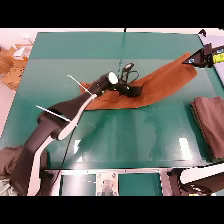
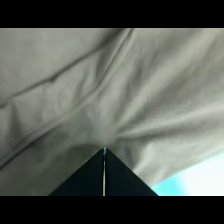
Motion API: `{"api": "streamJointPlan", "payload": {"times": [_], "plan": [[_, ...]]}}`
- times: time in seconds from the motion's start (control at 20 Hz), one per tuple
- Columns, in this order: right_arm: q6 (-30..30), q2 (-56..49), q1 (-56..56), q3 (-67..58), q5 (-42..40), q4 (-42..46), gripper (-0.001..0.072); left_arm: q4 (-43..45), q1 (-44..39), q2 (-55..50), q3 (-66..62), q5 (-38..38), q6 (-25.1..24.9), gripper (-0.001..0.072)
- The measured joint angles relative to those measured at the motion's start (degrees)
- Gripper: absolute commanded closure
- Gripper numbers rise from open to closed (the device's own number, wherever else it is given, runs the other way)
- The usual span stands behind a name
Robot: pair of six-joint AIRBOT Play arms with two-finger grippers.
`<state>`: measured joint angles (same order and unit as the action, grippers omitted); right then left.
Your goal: Fold the shirts.
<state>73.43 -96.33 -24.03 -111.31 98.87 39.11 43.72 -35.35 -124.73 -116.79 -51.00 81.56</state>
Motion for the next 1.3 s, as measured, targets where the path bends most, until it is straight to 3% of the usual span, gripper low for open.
{"api": "streamJointPlan", "payload": {"times": [0.25,0.5,0.65,0.8,0.85,0.9,0.95,1.1,1.3], "plan": [[2.82,1.27,5.03,-0.42,0.13,-5.95,0.0699,5.86,10.58,9.86,-0.57,-17.77,-1.97,0.068],[9.4,1.81,20.92,0.31,-4.98,-4.28,0.0699,14.38,23.43,19.23,-0.61,-32.02,-2.43,0.068],[14.56,0.87,34.32,2.1,-13.53,1.64,0.0698,16.06,29.66,22.23,-0.57,-36.87,-3.28,0.068],[19.23,-3.67,47.47,3.5,-28.46,6.21,0.0691,17.05,34.18,23.47,-0.5,-39.15,-3.78,0.068],[20.74,-6.27,51.6,3.78,-35.17,7.02,0.0567,17.09,35.06,23.71,-0.5,-39.5,-4.13,0.068],[21.84,-8.94,55.08,3.96,-41.46,7.58,0.0291,17.18,35.82,23.85,-0.5,-39.85,-4.63,0.068],[22.84,-11.89,58.47,4.07,-48.46,8.02,0.0218,17.31,36.46,23.93,-0.44,-40.0,-5.18,0.068],[25.09,-17.86,63.56,4.24,-60.83,8.72,0.022,17.42,37.4,24.13,-0.2,-40.59,-6.6,0.068],[26.14,-16.87,59.78,4.24,-60.11,12.74,0.022,17.57,37.81,24.22,-0.11,-41.2,-7.96,0.068]]}}
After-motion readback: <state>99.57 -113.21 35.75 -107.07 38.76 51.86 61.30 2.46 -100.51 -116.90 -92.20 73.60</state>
